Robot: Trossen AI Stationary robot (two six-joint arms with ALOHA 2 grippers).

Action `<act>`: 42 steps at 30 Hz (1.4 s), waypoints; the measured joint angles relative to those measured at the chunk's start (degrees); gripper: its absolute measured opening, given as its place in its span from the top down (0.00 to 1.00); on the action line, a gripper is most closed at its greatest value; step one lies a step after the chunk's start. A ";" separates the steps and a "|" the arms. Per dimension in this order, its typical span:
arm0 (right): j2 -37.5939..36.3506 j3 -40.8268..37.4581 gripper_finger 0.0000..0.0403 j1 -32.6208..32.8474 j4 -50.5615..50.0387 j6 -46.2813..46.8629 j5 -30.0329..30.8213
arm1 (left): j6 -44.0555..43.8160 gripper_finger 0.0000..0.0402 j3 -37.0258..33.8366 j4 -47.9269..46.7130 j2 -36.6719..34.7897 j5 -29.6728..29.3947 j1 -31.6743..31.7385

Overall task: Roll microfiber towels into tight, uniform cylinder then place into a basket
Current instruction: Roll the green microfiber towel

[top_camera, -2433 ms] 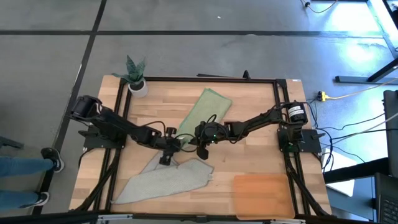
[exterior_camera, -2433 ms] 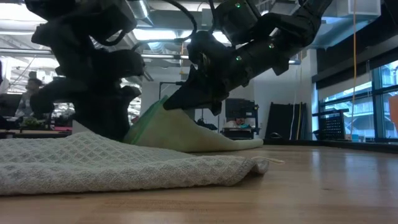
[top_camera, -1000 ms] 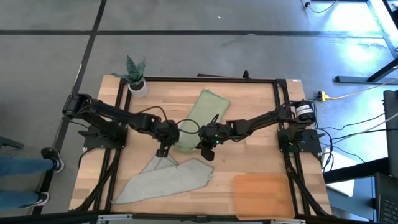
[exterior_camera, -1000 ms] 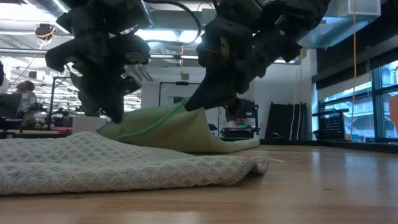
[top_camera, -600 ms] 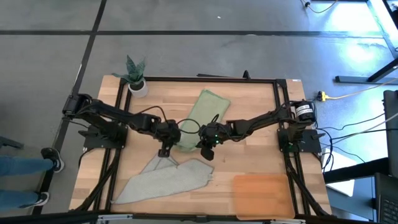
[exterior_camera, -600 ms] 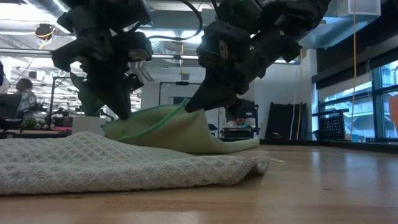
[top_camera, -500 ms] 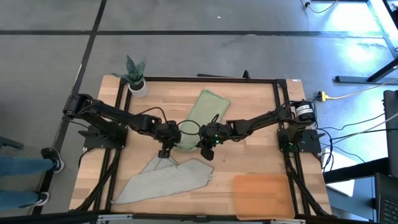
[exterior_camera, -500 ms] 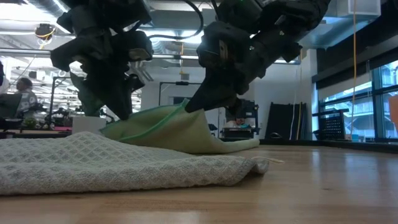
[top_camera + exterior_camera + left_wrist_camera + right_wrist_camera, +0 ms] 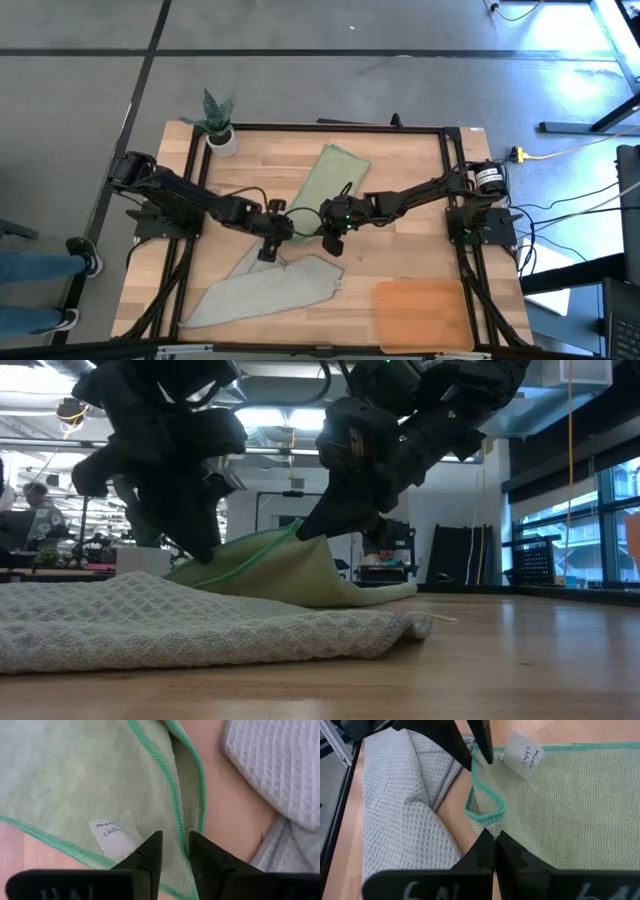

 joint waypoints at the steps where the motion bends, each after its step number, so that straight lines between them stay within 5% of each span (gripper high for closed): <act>1: 0.00 0.00 0.99 0.00 0.00 -0.09 0.00 | -1.04 0.78 0.00 0.01 0.00 0.00 -0.19; 13: 0.02 0.02 0.99 -0.09 0.02 -1.43 0.02 | -8.32 0.79 0.00 0.01 -0.09 3.83 -2.06; 42: 0.04 0.00 0.99 -0.14 0.21 -1.18 0.04 | -8.32 0.79 0.00 0.53 5.24 -1.83 -1.98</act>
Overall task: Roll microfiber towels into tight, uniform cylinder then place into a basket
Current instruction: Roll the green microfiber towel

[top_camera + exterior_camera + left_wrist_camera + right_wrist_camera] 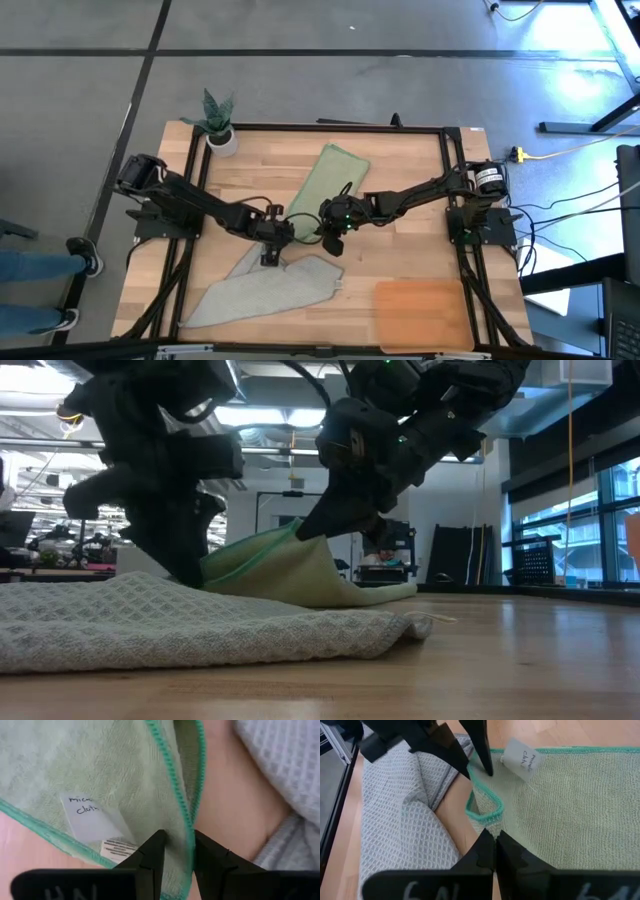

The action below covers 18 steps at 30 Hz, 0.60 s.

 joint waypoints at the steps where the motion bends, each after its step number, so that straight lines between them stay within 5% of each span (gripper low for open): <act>1: 0.00 0.00 0.99 -0.01 0.08 0.01 0.00 | 0.01 0.79 0.00 -0.10 0.33 -0.03 0.00; 14: 0.04 0.02 0.99 -0.03 0.13 -0.10 0.09 | 2.65 0.80 0.24 0.21 4.18 1.11 0.00; 18: 0.04 0.02 0.99 -0.03 0.07 -0.23 -0.45 | 2.83 0.91 0.23 -0.25 4.24 1.75 -0.03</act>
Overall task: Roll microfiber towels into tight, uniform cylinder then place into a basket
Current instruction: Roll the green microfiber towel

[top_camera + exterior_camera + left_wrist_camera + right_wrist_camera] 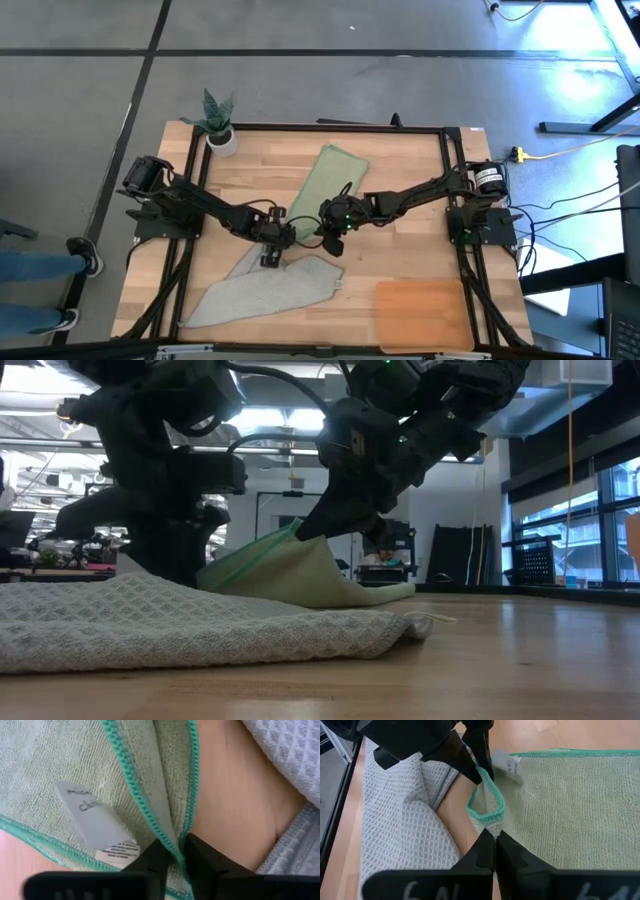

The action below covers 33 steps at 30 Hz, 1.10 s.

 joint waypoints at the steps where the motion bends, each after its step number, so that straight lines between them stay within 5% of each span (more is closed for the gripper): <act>1: 0.00 -0.02 0.99 0.00 -0.15 0.02 -0.33 | -0.02 0.95 0.01 -0.18 0.02 0.10 0.03; 21: -0.68 0.07 0.99 1.74 -6.86 7.55 -1.42 | 9.87 1.00 15.08 -23.75 -2.03 9.31 9.59; 33: -6.17 0.13 0.99 2.34 -14.92 10.24 6.71 | 16.83 1.00 19.12 -27.05 -2.16 11.47 14.81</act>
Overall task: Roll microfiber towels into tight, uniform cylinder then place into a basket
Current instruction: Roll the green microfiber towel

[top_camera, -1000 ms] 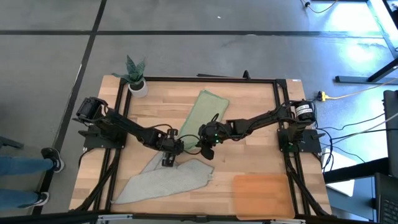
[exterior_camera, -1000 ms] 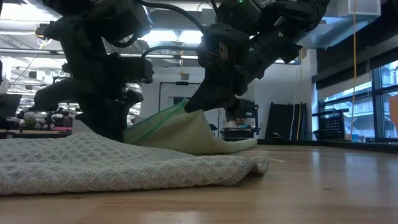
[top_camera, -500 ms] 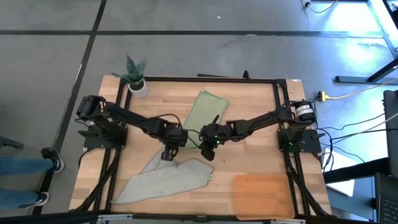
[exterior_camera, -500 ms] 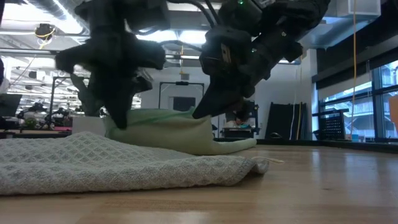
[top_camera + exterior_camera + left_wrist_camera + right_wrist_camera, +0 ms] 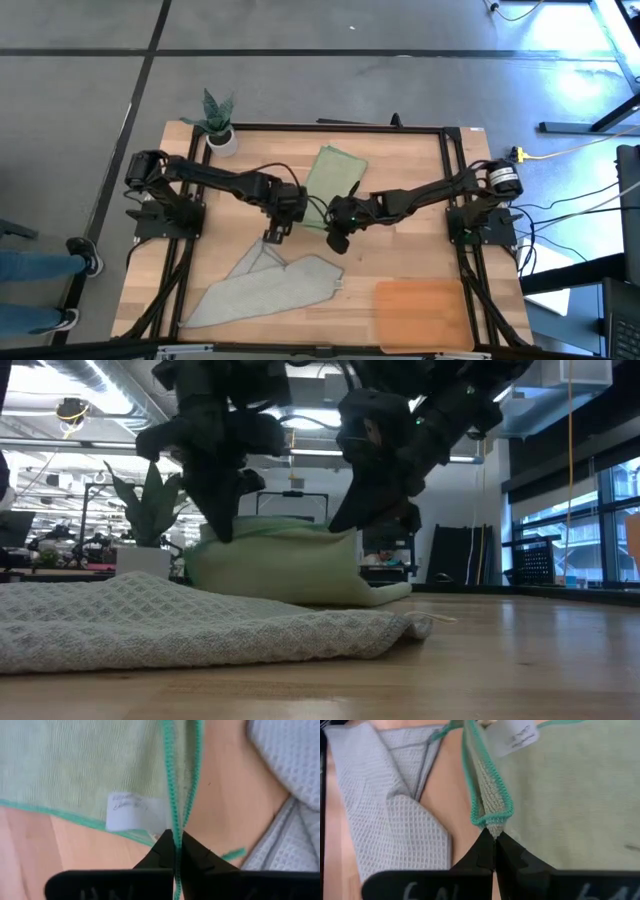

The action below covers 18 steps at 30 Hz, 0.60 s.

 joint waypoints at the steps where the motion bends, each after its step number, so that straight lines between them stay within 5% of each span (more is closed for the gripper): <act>1: -0.22 0.00 0.99 0.00 -0.33 0.52 0.74 | 0.82 1.00 0.38 -0.38 0.00 0.65 0.34; 6: -0.63 0.07 0.99 0.10 -4.04 5.17 1.22 | 2.95 1.00 1.08 0.25 0.49 4.71 1.64; 18: -0.52 -0.05 0.99 0.70 -11.78 5.68 6.83 | 7.87 1.00 1.16 6.86 6.34 4.25 3.45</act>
